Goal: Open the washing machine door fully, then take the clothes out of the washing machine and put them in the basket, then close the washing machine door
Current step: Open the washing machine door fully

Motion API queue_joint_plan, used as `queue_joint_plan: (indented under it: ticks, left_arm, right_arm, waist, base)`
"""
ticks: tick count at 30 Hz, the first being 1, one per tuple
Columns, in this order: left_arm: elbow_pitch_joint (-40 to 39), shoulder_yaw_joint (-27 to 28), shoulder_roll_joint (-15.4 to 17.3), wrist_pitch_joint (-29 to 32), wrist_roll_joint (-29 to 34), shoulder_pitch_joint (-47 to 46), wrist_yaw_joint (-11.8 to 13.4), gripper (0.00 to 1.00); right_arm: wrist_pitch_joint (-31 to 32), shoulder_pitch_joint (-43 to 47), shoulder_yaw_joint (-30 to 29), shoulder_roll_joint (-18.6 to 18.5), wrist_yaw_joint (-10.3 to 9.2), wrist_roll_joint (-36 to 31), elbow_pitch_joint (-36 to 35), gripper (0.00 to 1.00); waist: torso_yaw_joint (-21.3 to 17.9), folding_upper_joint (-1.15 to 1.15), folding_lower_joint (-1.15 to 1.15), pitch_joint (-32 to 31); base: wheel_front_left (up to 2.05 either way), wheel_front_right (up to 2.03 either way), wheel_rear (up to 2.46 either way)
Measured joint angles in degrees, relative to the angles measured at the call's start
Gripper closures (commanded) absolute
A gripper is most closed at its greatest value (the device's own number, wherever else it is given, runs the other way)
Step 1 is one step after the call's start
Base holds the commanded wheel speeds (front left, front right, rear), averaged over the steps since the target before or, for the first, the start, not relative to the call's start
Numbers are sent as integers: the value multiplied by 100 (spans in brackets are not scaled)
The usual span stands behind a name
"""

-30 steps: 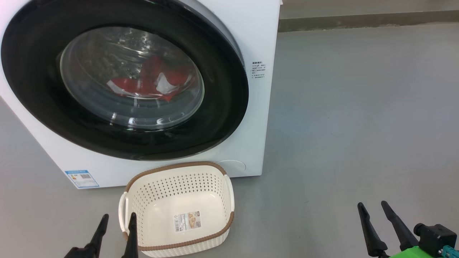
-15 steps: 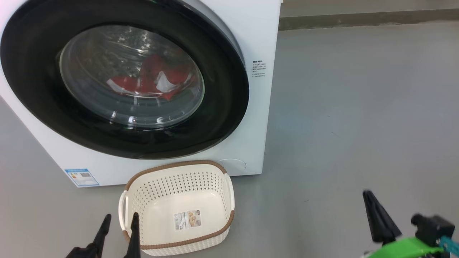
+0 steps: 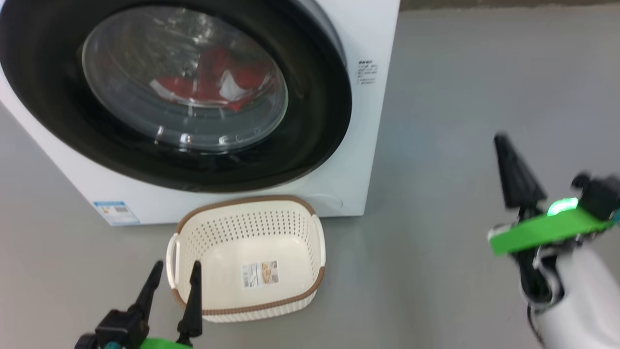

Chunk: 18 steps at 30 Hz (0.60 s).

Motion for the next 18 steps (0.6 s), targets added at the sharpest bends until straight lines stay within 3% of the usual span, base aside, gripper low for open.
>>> queue_joint_plan:
  ticks: [12,18]
  left_arm:
    - [-101,-213,-3,0,-12,-449,48,0]
    - [-149,-308,-4,0,-55,-611,57,0]
  right_arm:
    - [-42,-1697,348,-582,0,818,599,100]
    - [24,-2400,1187,-958,0,1702,1017,100]
  waist:
    - [377,0,0,511]
    - [557,0,0,738]
  base:
    - [0,0,0]
    - [0,0,0]
